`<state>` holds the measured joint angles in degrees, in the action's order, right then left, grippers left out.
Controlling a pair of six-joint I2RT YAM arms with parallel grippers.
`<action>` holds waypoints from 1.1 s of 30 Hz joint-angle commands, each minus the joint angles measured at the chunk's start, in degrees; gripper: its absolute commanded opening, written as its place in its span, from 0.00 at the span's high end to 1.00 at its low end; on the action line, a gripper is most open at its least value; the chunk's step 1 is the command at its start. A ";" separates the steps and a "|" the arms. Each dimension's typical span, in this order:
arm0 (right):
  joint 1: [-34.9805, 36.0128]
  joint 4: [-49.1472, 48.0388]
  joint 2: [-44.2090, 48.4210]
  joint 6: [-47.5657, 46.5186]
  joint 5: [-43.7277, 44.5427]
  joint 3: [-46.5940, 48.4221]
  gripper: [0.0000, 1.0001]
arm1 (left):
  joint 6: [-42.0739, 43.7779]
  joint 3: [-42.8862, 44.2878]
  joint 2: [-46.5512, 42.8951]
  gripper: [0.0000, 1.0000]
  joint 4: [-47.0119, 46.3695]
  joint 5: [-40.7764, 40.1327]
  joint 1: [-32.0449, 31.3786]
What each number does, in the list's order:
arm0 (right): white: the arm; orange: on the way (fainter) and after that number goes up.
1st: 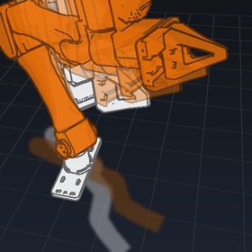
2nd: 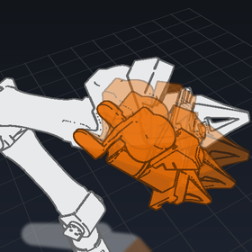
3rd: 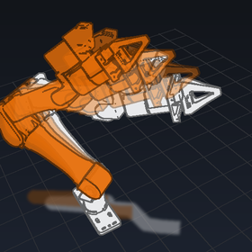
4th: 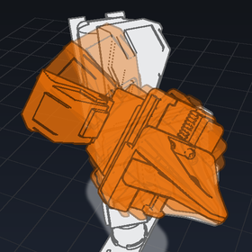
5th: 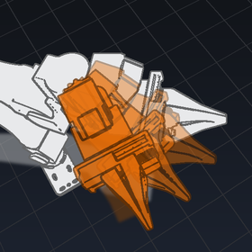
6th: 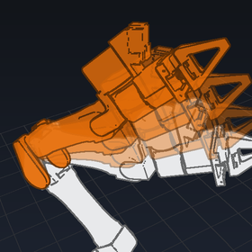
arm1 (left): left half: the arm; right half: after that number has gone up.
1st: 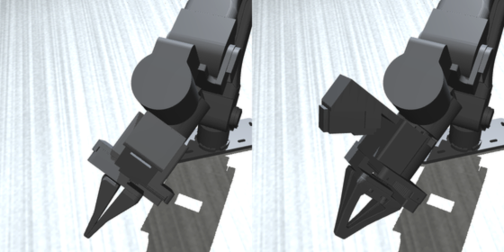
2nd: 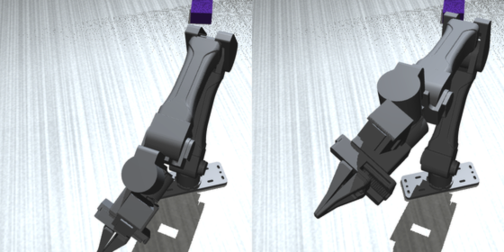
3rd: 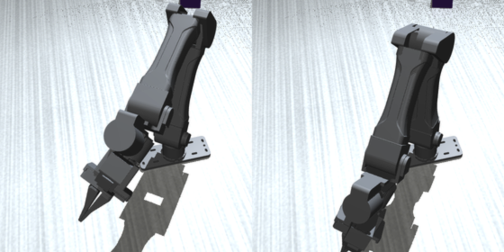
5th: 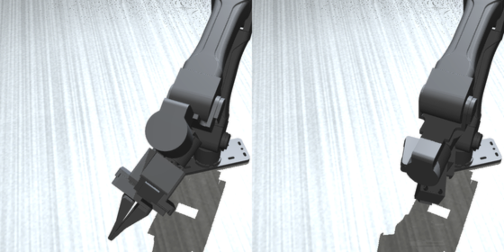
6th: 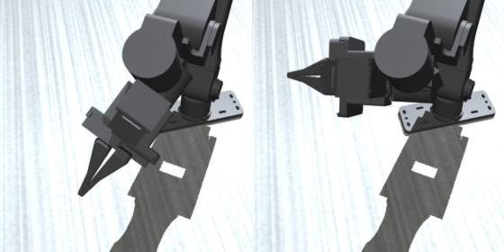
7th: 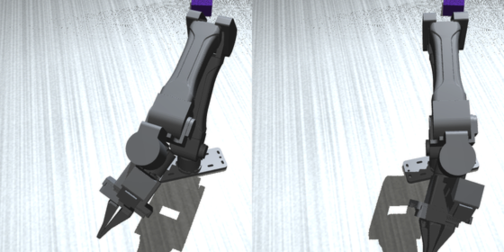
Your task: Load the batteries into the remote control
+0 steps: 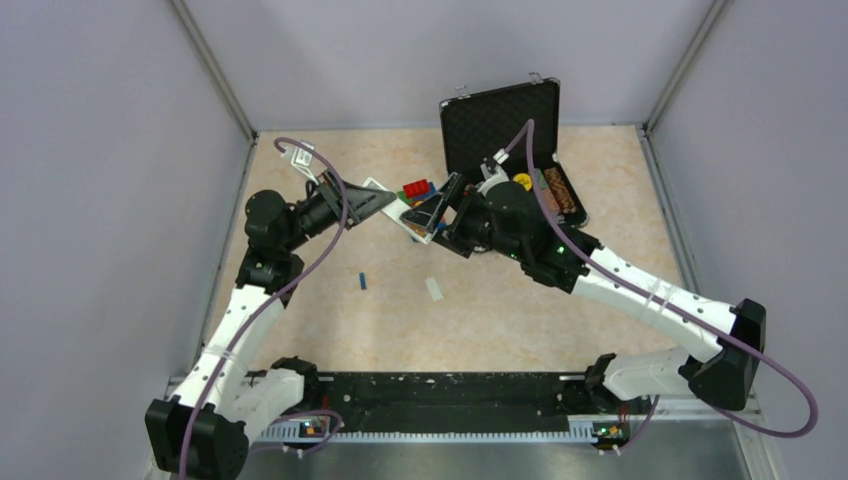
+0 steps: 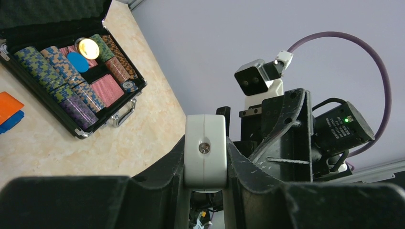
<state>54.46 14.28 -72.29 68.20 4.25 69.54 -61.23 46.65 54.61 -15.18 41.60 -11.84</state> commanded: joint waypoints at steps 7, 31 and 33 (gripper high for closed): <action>-0.48 -1.65 -1.17 1.71 -2.32 -1.18 0.26 | -0.20 0.32 -1.58 1.00 -2.40 -0.87 -0.17; -1.93 -8.01 0.97 1.31 -8.36 -5.68 0.56 | -11.97 -0.27 -2.12 1.00 -14.75 -3.43 -0.12; -1.91 -8.60 0.56 0.82 -9.44 -5.73 0.55 | -12.07 0.15 -1.93 1.00 -15.08 -3.31 -0.12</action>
<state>52.69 5.19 -71.64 71.85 -1.17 64.49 -68.03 45.15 54.17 -20.49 39.11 -11.84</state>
